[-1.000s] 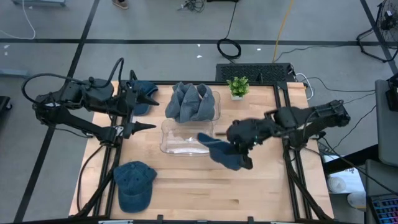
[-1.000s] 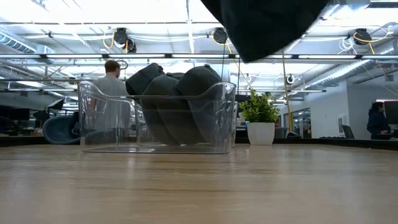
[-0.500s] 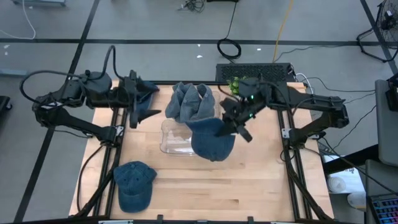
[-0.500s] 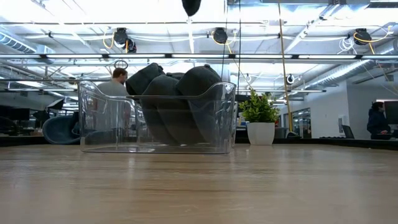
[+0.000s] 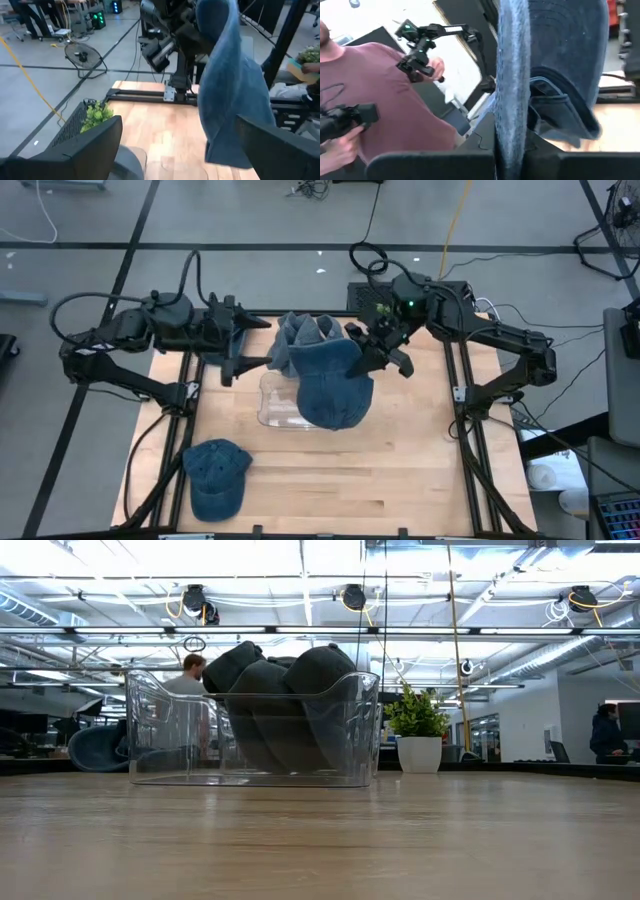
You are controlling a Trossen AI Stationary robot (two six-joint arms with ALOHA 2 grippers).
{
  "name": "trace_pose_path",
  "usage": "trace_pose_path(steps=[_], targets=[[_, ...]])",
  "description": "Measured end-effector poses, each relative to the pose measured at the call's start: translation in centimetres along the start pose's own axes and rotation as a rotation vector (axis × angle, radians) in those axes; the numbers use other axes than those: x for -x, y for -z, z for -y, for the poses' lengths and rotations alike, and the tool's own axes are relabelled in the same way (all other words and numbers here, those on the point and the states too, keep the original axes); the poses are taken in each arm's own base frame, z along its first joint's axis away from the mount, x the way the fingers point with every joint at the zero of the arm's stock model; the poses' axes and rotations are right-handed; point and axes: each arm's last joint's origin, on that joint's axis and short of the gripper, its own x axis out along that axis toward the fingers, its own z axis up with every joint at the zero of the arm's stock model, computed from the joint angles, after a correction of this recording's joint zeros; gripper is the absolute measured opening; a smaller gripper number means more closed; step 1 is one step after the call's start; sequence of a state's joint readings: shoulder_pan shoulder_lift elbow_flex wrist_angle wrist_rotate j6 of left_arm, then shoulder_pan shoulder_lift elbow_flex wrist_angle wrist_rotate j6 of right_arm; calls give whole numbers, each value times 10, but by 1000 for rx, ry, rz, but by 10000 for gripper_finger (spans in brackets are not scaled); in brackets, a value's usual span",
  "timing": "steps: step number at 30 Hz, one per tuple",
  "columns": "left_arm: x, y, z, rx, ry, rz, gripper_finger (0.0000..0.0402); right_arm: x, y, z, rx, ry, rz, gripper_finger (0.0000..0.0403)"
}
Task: Pick & Place hat
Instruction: Put the bottom right blue cap into the bottom transparent bin
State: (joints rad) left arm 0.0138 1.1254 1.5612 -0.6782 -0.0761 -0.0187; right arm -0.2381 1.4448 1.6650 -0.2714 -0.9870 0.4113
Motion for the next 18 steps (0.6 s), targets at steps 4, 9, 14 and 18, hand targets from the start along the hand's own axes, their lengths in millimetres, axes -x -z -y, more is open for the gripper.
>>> trace_pose_path(steps=[4, 9, 14, 18], targets=[[-14, 0, 0, 2, 10, 0, 392, -4, 1, 9, -9, -14, -12, 0], [-31, -4, 4, 5, 120, 43, 392, -8, 3, 17, -14, -27, -27, 0], [-46, -4, 7, 18, 206, 47, 392, -10, 4, 20, 3, -26, -30, 0], [-56, -6, 10, 45, 268, 76, 392, -11, 5, 23, -6, -23, -36, 0]])
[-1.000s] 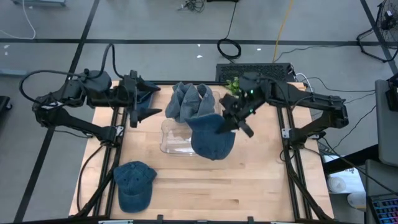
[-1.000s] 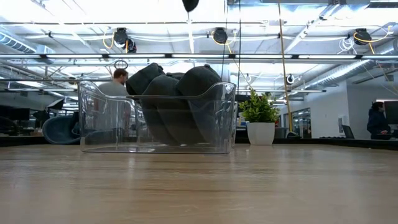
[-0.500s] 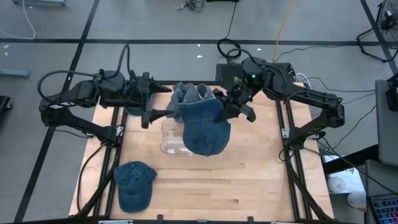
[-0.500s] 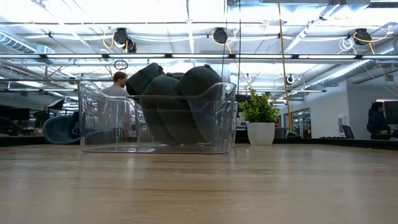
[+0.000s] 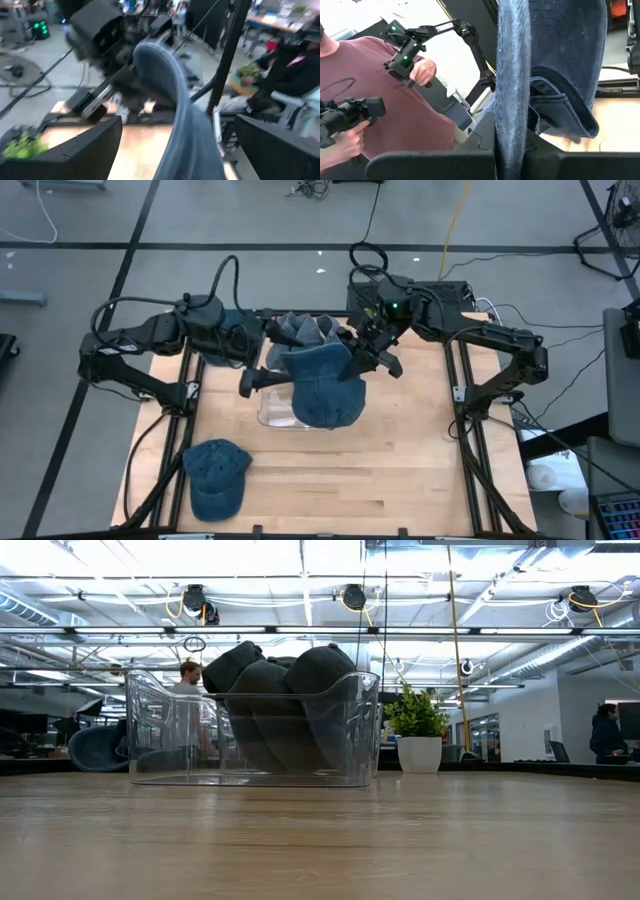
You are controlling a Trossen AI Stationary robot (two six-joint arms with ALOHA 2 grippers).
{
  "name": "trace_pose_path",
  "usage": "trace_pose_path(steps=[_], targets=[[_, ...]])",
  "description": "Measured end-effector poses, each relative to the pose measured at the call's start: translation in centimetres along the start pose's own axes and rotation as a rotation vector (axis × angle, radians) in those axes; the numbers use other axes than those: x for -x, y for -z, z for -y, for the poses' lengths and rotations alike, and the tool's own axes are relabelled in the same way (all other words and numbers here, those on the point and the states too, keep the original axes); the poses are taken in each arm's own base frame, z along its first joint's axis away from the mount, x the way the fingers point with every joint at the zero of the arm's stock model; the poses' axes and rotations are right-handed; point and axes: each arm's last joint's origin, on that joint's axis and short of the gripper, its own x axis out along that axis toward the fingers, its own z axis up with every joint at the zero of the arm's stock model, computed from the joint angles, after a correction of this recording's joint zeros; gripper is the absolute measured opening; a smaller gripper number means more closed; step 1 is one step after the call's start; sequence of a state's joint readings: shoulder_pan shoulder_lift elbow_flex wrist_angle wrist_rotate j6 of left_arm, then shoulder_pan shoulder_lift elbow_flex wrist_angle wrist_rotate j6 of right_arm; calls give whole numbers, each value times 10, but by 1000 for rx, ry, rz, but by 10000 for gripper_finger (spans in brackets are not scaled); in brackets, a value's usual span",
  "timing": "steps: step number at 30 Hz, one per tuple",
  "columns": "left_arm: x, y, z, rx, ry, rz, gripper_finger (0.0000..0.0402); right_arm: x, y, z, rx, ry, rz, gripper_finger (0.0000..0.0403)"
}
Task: Pick & Place hat
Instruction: Put the bottom right blue cap into the bottom transparent bin
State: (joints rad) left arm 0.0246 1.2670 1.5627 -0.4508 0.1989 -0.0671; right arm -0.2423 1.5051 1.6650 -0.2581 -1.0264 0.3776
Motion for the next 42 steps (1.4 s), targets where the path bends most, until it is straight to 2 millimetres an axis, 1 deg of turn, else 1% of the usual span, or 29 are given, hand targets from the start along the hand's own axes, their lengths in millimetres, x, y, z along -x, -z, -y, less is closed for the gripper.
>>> trace_pose_path(steps=[8, 11, 13, 15, 18, 25, 26, 27, 31, 34, 39, 40, 42], targets=[[-6, -3, 0, 106, 42, 42, 390, -5, 3, 8, -20, 7, -13, 0], [-10, 0, -1, 150, 41, 24, 363, -6, 2, 9, -6, 3, -9, 0], [-10, -1, -1, 167, 42, 24, 330, -7, 3, 12, -18, 7, -14, 0], [-10, 0, -1, 178, 46, 17, 287, -7, 4, 13, -19, 10, -14, 0], [-11, 0, -1, 202, 46, 16, 216, -6, 3, 11, -10, 7, -10, 0], [-8, -11, -8, 330, 59, 128, 39, -6, 3, 11, -21, 10, -10, 0], [-7, -12, -9, 332, 70, 133, 22, -6, 3, 11, -19, 8, -10, 0], [-7, -13, -10, 335, 85, 138, 16, -6, 3, 11, -17, 8, -9, 2], [-7, -13, -11, 355, 101, 128, 16, -6, 2, 11, -14, 32, 0, 12], [-7, -12, -11, 362, 99, 119, 9, -6, 2, 11, -14, 37, 2, 7], [-7, -9, -11, 362, 97, 89, 30, -6, 3, 12, -19, 48, 2, 5], [-6, -9, -10, 363, 98, 86, 29, -6, 3, 12, -20, 49, 2, 6], [-6, -9, -10, 360, 106, 80, 15, -7, 3, 13, -20, 49, 1, 5]])
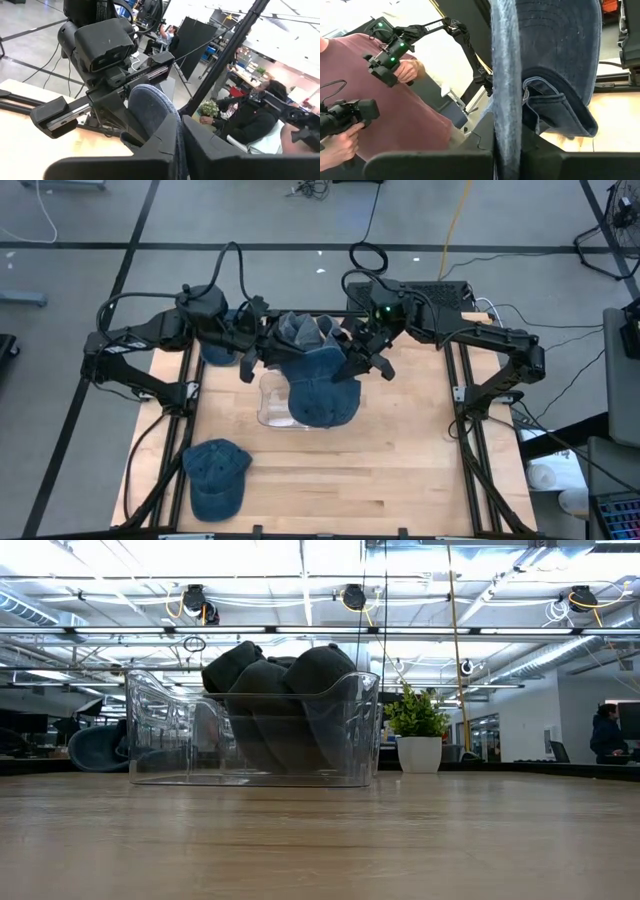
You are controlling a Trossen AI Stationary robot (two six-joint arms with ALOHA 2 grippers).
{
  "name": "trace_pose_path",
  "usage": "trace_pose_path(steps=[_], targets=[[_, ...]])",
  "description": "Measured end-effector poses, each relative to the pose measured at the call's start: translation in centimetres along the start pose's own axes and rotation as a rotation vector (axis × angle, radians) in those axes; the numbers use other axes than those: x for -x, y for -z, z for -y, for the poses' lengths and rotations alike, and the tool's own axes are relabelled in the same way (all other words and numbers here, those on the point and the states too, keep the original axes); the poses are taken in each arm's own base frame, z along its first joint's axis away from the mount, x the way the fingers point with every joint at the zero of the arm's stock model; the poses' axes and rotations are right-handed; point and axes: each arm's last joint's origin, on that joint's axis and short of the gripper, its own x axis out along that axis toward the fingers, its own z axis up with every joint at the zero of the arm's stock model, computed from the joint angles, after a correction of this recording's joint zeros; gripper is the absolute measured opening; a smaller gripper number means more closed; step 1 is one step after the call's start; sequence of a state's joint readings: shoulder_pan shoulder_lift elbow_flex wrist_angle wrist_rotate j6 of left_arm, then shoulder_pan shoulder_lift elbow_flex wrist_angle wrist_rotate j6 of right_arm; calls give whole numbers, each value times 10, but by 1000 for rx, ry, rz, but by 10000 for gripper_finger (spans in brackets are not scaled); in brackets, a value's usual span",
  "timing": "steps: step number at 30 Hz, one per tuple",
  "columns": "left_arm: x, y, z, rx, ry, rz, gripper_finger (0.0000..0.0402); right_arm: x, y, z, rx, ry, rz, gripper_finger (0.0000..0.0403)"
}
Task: Pick & Place hat
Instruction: Put the bottom right blue cap into the bottom transparent bin
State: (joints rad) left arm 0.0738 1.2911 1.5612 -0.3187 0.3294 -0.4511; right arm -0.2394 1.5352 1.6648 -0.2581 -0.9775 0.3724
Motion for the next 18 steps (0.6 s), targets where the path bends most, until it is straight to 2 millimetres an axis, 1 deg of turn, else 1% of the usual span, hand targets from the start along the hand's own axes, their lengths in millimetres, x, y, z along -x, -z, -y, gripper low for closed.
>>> trace_pose_path(steps=[5, 8, 14, 18], targets=[[1, 0, 1, -7, 7, 0, 9, 0, 0, 0, 2, 1, 2, 3], [3, -2, 0, -6, 5, 8, 9, 0, -1, 0, -1, 10, 9, 16], [11, -7, -4, 10, -22, 34, 8, 2, -2, -2, -35, 33, 25, 66], [26, -14, -2, -2, -26, 72, 8, 9, -4, -14, -31, 6, 29, 111]])
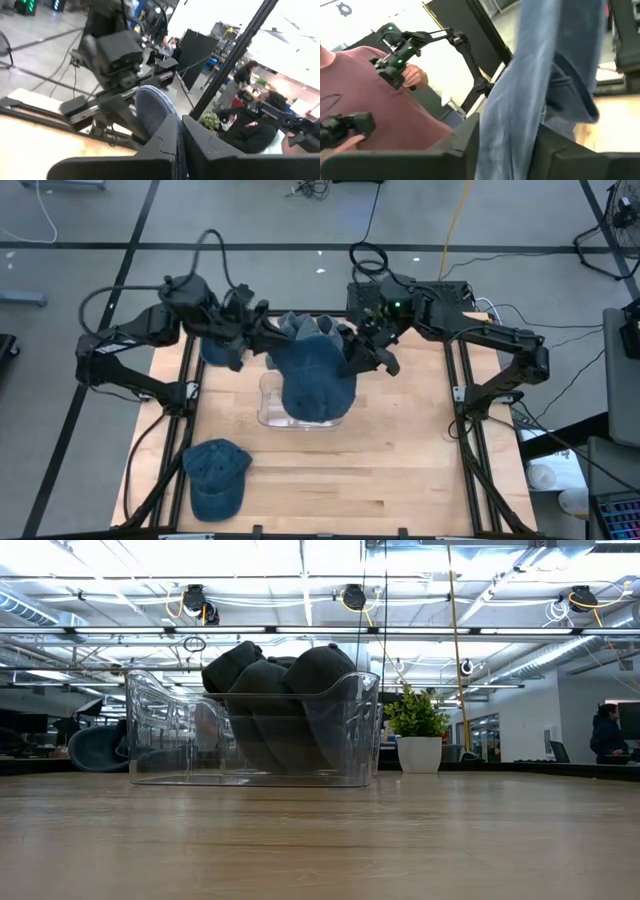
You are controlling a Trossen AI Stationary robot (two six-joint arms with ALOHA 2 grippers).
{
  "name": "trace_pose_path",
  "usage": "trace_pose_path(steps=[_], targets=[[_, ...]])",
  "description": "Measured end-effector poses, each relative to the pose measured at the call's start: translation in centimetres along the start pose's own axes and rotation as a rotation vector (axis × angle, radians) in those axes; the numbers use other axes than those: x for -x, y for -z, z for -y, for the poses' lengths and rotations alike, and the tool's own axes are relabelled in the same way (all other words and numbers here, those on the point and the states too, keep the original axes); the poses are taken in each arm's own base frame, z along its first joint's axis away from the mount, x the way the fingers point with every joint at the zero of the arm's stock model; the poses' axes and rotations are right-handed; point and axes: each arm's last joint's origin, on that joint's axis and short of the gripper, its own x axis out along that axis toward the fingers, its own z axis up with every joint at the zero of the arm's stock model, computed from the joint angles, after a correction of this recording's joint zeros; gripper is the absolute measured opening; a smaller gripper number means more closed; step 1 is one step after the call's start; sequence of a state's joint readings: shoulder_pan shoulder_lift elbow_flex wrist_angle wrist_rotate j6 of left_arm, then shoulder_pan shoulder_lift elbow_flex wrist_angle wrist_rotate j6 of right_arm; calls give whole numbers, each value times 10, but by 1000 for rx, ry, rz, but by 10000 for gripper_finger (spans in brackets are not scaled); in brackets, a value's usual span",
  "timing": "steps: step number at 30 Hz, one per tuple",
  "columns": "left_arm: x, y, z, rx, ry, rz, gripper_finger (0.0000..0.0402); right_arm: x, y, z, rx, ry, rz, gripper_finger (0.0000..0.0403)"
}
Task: Pick & Place hat
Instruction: Put the bottom right blue cap into the bottom transparent bin
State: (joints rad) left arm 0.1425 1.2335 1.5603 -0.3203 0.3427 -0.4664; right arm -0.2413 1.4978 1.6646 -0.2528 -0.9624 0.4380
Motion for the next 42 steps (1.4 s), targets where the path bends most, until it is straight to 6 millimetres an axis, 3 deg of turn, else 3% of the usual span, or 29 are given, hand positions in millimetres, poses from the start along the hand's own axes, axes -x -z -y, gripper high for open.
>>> trace_pose_path(steps=[9, 15, 20, 33, 42], targets=[[38, -15, 9, -48, -20, 91, 8, 18, -7, -21, 113, 135, 98, 182], [59, -22, 17, -83, -49, 158, 8, 21, -10, -22, 192, 273, 162, 191], [76, -27, 24, -142, -77, 233, 8, 23, -12, -18, 142, 443, 245, 186], [97, -37, 26, -240, -182, 350, 8, 22, -18, -23, 201, 407, 297, 185], [101, -46, 27, -299, -201, 452, 8, 28, -24, -31, 250, 469, 380, 218]])
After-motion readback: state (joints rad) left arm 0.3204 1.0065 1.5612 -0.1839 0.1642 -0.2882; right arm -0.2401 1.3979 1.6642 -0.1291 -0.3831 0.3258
